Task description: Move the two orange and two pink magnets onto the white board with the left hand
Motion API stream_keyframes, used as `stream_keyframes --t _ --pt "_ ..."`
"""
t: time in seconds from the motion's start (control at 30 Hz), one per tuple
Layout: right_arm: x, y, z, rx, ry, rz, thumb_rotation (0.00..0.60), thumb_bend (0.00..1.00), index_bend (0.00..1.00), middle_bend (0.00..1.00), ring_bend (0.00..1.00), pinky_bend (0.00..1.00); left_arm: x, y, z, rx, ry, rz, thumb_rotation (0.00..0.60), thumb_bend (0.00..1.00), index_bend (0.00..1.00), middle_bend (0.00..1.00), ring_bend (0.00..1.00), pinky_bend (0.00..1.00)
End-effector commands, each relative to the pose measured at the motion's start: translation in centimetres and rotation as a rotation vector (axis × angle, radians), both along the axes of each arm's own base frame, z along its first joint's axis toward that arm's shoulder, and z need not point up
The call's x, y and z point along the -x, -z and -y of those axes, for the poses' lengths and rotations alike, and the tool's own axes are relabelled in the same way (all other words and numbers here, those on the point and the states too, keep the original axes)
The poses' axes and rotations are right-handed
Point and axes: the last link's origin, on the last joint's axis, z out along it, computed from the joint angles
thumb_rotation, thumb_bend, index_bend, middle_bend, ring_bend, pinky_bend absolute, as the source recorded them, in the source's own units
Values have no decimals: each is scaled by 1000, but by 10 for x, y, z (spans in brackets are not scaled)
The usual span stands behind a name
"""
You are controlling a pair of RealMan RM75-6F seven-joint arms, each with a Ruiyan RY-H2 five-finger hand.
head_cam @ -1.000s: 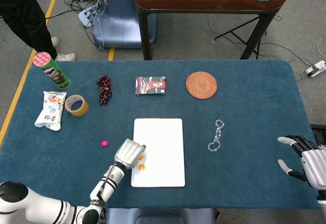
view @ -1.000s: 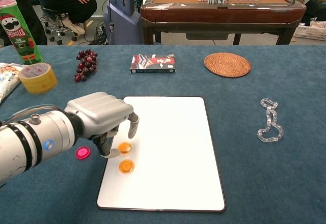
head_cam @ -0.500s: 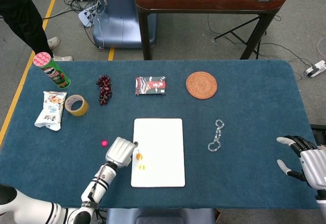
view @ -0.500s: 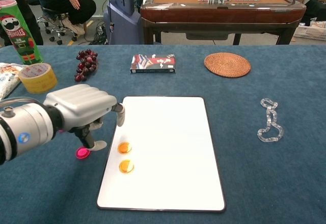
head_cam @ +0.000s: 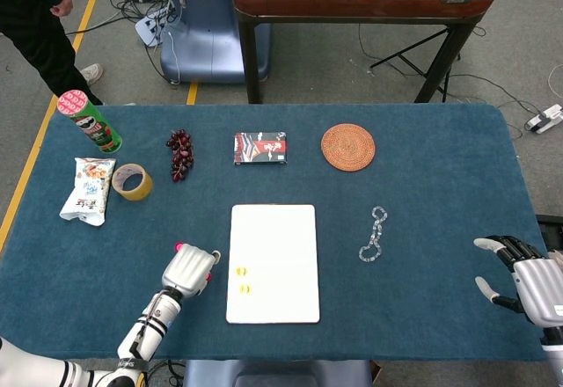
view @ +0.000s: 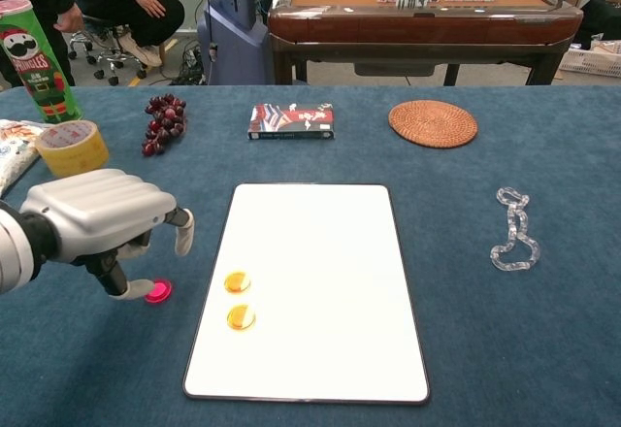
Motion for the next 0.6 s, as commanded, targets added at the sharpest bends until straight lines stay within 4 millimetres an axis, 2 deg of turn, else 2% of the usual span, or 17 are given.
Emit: stream_keyframes --t 0.03,0.6 --pt "0 0 0 -1 0 0 600 261 280 287 228 329 0 1 0 4 -9 18 600 316 470 1000 1000 1000" --pt "1 -1 0 0 2 3 600 261 280 287 228 329 10 17 0 27 -8 -23 600 316 471 1000 1000 1000"
